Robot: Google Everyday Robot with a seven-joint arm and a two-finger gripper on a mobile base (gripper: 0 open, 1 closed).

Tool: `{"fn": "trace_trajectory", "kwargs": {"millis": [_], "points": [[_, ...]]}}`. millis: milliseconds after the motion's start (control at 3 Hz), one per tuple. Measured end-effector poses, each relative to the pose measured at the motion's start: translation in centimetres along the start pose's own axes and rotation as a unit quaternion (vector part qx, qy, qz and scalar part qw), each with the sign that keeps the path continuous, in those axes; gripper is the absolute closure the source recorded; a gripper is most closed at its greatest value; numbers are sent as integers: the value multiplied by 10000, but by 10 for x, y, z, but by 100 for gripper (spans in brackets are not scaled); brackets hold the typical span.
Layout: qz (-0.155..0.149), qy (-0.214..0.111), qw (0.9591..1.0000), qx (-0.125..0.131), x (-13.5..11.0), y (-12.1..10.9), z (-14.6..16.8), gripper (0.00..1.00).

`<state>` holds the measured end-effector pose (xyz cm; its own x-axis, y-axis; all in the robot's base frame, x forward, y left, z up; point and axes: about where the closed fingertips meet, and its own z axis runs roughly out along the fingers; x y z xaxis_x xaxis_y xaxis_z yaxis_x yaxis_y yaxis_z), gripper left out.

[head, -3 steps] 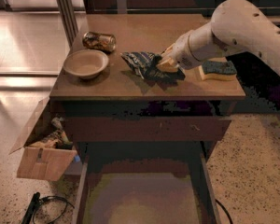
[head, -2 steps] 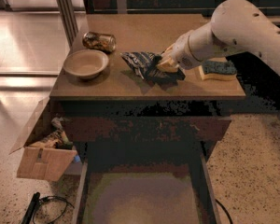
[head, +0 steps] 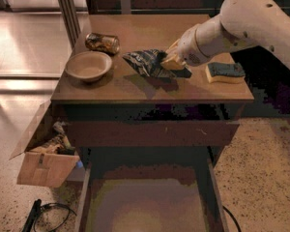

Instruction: Place blue chip bag into middle drawer

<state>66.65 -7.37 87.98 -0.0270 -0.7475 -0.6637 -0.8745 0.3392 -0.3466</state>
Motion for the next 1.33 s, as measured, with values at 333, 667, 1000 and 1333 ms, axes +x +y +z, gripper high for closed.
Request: {"fn": "trace_trajectory", "kwargs": {"millis": [333,667,1000,1333], "points": [[-207,-62,9998,27,-15,2,-19,100],[-349,-143,9992,91,-25,6,-40,100],[-336,-314,9988,156,-29,15,-71,100],[-130,-481,9983,302,-25,25,-115,100]]}}
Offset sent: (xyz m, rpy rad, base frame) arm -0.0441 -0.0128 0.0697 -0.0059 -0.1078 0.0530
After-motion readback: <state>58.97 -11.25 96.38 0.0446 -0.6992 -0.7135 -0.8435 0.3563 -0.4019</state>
